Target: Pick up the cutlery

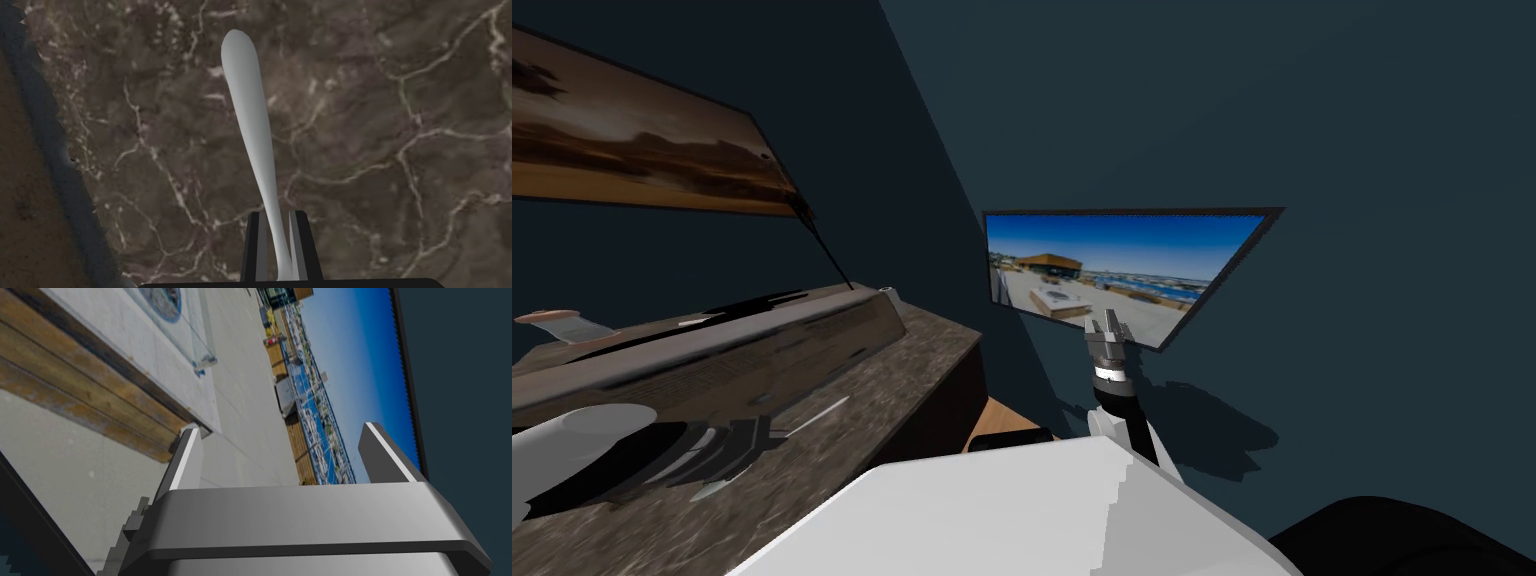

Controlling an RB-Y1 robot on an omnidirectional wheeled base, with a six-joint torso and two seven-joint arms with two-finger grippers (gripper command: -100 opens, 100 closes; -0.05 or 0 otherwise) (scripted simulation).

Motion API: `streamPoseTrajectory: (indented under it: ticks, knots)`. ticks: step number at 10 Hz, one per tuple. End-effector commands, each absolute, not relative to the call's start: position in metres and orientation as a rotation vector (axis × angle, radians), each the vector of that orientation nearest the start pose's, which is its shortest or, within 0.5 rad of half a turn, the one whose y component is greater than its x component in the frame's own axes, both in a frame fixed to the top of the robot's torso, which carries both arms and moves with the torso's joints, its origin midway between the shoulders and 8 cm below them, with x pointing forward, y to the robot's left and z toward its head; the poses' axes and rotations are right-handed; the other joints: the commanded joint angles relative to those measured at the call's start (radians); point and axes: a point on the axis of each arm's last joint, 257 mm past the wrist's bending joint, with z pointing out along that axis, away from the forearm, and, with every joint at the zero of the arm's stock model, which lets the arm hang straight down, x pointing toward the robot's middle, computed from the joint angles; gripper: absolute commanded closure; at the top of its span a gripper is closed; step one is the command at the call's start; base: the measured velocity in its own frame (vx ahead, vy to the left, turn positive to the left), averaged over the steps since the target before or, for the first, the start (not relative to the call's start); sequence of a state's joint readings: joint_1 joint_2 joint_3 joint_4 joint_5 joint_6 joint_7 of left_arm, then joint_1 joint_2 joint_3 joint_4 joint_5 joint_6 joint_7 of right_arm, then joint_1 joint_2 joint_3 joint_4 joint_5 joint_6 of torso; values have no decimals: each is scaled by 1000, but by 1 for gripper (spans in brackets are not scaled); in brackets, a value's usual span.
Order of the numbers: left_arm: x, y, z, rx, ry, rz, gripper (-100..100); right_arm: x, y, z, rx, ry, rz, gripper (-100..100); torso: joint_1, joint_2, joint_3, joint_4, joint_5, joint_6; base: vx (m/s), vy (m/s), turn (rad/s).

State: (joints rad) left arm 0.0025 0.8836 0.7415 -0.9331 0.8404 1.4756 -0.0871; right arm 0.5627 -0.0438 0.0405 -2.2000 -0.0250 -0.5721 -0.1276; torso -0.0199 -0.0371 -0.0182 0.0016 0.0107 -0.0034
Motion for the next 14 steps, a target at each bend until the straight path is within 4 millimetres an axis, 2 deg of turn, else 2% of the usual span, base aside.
streamPoseTrajectory:
  ticks: [1, 5, 6, 8, 9, 11, 12, 14]
  knots:
    - [235, 656, -336, -2847, 1047, -394, 100, 342, -274, -19, 757, 641, 1439, 0, 0, 0, 0, 0, 0, 0, -82, 103, -49]
    - [243, 650, -332, -2859, 989, -386, 100, 342, -274, -19, 757, 641, 1439, 0, -4, -1, 0, 0, -1, 0, -53, 42, -39]
    - [245, 642, -335, -2858, 1009, -365, 100, 342, -274, -19, 757, 641, 1439, 0, -5, -2, -1, -1, -1, -1, -77, 63, -90]
    - [251, 642, -329, -2860, 961, -381, 100, 342, -274, -19, 757, 641, 1439, 0, -3, -1, -1, 0, 0, 0, -50, 55, -42]
    - [254, 633, -331, -2857, 985, -365, 100, 342, -274, -19, 757, 641, 1439, 0, -4, -3, -2, -1, -1, 0, -61, 63, -68]
    - [260, 632, -326, -2863, 936, -380, 100, 342, -274, -19, 757, 641, 1439, 0, -3, -1, -1, 0, -1, 0, -59, 44, -43]
    - [261, 621, -330, -2863, 964, -365, 100, 342, -274, -19, 757, 641, 1439, 0, -5, -3, -1, -1, -1, 0, -61, 61, -92]
    - [268, 620, -324, -2868, 914, -383, 100, 342, -274, -19, 757, 641, 1439, 0, -3, -2, -1, 0, 0, 0, -54, 47, -43]
